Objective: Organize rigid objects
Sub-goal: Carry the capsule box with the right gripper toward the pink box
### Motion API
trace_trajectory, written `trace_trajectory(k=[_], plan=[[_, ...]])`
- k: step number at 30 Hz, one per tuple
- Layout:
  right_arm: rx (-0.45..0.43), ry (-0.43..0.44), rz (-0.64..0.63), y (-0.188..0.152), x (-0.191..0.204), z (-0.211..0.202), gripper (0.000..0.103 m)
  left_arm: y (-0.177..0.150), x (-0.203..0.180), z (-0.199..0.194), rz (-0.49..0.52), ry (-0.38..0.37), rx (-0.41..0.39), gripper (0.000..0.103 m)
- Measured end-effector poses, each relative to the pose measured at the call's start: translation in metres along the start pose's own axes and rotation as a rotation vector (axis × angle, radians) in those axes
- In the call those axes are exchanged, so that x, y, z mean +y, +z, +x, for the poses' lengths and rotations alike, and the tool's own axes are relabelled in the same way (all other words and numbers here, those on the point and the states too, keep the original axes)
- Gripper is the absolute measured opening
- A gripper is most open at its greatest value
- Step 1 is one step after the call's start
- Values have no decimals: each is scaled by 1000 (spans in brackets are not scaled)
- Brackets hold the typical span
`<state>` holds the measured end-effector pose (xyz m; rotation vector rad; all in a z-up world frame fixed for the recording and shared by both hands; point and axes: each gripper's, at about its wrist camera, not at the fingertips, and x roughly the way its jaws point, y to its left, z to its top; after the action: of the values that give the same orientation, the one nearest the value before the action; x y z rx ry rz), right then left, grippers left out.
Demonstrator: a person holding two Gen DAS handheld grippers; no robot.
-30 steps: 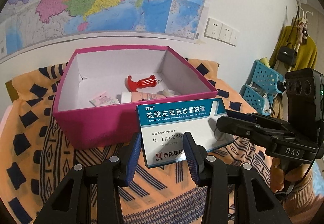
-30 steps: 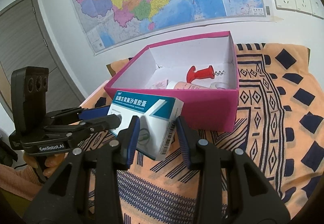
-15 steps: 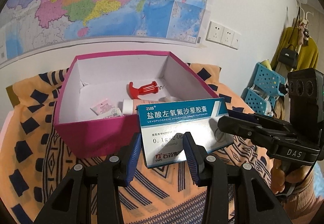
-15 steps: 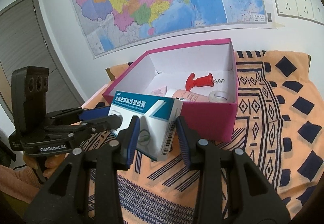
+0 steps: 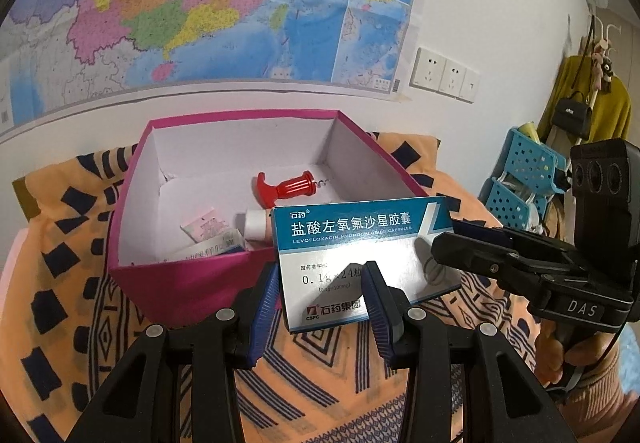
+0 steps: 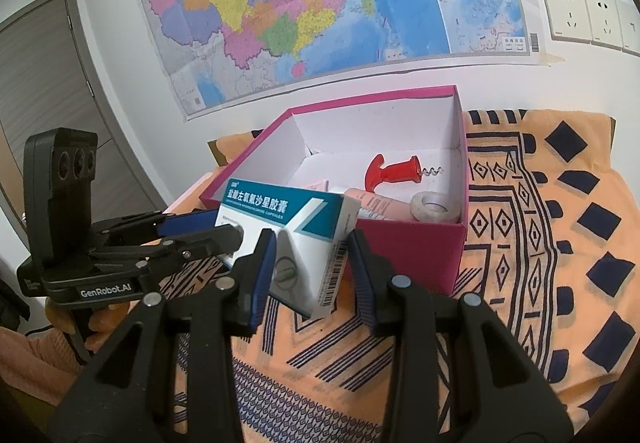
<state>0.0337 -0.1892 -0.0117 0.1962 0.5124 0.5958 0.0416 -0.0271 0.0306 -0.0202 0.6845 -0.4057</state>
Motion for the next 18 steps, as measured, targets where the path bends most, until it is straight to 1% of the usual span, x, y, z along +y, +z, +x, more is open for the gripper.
trace_trajectory(k=[18], plan=[[-15,8,-5,22,-5,9,40,20,8,9,-1,25,-17,42]])
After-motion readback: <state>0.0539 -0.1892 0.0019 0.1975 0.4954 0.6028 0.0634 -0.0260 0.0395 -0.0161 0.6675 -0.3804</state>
